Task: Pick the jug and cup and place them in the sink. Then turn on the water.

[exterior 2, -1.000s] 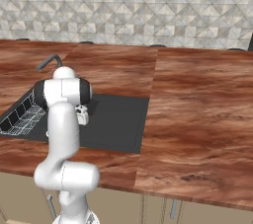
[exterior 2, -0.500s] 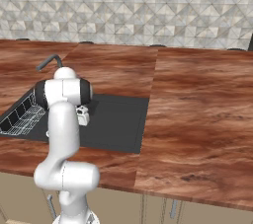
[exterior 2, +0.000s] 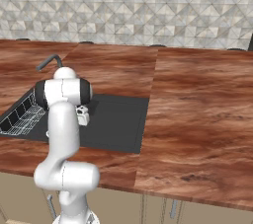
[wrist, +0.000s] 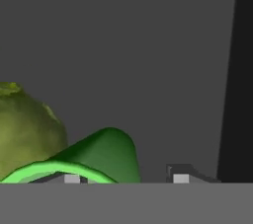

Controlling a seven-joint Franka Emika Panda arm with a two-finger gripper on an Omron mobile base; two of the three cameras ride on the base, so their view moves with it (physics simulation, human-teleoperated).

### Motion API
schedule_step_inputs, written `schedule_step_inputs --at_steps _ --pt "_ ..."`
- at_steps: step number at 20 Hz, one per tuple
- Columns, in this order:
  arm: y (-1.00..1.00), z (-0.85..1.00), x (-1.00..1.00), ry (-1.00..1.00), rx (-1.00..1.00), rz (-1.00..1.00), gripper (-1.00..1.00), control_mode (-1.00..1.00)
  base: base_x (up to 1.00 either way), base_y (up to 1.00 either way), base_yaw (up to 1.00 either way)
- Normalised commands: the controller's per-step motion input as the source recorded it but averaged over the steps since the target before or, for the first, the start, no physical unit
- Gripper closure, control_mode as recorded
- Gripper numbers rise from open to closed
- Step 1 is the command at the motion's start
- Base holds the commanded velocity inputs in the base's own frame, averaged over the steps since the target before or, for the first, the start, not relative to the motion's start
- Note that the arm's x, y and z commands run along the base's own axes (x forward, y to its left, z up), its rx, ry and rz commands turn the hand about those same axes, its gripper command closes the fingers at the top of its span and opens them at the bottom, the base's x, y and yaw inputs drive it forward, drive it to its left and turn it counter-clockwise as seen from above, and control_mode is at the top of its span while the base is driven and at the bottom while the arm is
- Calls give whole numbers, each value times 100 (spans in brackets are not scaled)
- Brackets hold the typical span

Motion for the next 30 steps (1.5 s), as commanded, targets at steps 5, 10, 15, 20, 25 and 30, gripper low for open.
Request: schedule_step_inputs --at_steps 5,10,15,20,25,30 --pt "0 2 0 0 0 0 -100 -100 0 0 0" --pt "-9 26 0 0 0 0 -100 -100 0 0 0" --pt "-16 31 0 0 1 0 -100 -100 0 0 0" --pt "-21 28 0 -3 1 0 -100 -100 0 0 0" --pt "-8 15 0 -13 0 0 -100 -100 0 0 0" --pt "0 16 0 -16 0 0 -100 -100 0 0 0"
